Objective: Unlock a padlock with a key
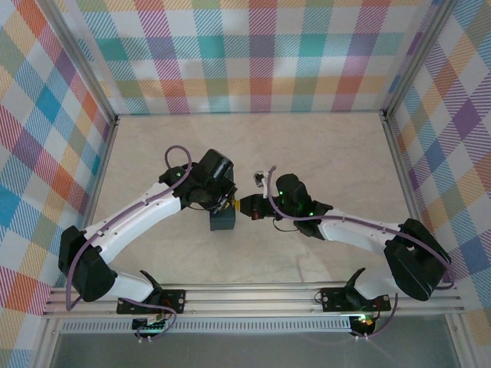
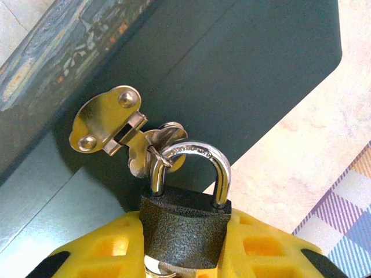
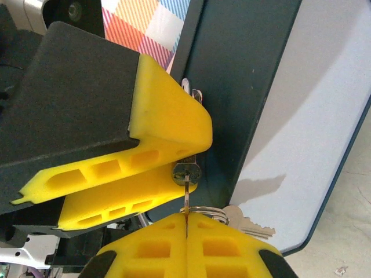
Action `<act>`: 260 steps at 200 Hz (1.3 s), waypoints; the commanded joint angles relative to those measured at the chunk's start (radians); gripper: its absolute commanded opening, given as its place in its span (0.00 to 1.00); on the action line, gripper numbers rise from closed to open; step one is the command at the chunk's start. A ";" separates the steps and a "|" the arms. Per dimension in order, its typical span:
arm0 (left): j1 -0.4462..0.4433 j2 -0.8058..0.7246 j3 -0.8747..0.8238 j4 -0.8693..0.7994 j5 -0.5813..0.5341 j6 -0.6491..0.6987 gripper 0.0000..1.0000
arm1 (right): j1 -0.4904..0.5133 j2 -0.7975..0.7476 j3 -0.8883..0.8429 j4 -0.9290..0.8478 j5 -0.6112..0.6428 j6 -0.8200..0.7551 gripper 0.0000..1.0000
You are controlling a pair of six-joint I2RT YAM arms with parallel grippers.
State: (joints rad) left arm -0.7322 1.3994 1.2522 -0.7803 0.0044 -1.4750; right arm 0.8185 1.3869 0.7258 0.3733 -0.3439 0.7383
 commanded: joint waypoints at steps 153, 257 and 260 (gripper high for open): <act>0.083 -0.020 0.030 -0.046 0.086 0.065 0.01 | 0.047 -0.229 -0.087 -0.001 0.303 -1.060 0.27; 0.085 0.019 0.066 -0.066 0.127 0.098 0.02 | 0.226 -0.046 -0.094 0.217 0.458 -1.684 0.24; 0.085 0.017 0.067 -0.066 0.127 0.098 0.02 | 0.225 -0.044 -0.093 0.221 0.461 -1.690 0.25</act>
State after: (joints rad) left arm -0.6529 1.4197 1.2743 -0.8452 0.1165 -1.3968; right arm 1.0359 1.3235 0.6308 0.5220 0.0586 -0.8181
